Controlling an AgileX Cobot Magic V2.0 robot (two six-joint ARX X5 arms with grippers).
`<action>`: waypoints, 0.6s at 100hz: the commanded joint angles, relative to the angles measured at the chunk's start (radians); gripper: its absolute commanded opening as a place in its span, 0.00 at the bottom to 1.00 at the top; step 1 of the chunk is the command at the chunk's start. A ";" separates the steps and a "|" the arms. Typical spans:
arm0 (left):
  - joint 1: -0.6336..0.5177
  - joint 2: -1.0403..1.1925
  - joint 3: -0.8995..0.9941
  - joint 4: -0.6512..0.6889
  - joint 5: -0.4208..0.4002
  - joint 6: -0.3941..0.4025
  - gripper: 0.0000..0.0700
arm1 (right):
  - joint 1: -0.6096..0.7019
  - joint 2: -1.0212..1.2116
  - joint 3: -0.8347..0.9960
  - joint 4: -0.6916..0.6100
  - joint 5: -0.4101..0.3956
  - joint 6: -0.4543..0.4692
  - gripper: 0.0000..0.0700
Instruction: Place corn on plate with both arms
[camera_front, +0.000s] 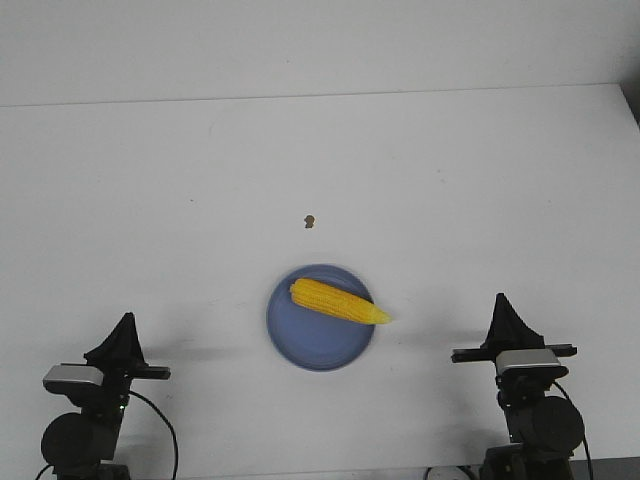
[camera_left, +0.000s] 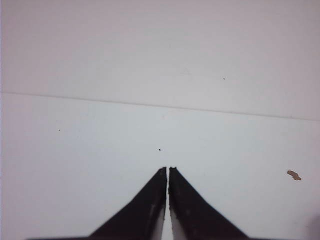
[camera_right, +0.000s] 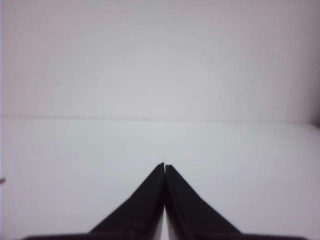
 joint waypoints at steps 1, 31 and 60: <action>0.000 -0.001 -0.019 0.010 0.001 -0.003 0.02 | 0.000 -0.002 -0.023 0.032 0.016 0.011 0.00; 0.000 -0.001 -0.019 0.010 0.001 -0.003 0.02 | 0.000 -0.002 -0.080 0.106 0.019 0.011 0.00; 0.000 -0.001 -0.019 0.010 0.001 -0.003 0.02 | 0.000 -0.002 -0.080 0.116 0.018 0.013 0.00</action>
